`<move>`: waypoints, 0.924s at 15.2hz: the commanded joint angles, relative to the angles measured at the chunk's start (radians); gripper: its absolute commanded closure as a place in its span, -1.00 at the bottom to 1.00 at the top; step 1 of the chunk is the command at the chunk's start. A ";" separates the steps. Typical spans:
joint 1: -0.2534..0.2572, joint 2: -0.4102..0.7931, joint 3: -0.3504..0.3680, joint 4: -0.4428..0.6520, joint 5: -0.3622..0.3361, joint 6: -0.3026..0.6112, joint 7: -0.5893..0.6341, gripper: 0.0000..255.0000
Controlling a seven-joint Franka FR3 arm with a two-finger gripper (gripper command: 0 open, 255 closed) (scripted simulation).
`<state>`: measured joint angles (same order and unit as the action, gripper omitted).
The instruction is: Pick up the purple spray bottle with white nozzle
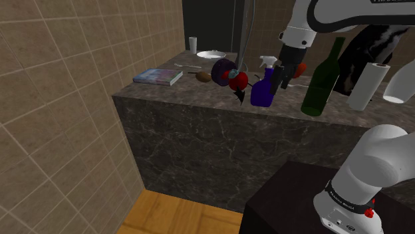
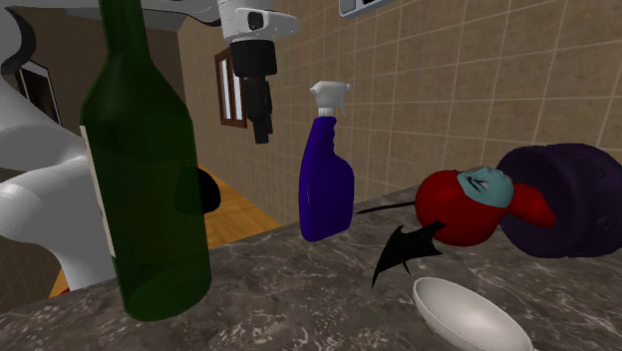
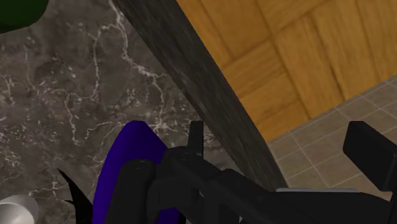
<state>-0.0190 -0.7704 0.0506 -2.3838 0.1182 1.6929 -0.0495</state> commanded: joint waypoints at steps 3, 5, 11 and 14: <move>0.002 0.049 -0.042 0.070 -0.024 -0.028 -0.075 -1.00; 0.007 0.102 -0.082 0.147 -0.044 -0.058 -0.149 -1.00; 0.030 0.287 -0.187 0.416 -0.075 -0.160 -0.370 -1.00; 0.042 0.396 -0.235 0.577 -0.074 -0.222 -0.482 -1.00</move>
<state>0.0174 -0.4137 -0.1698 -1.8652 0.0427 1.4937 -0.4915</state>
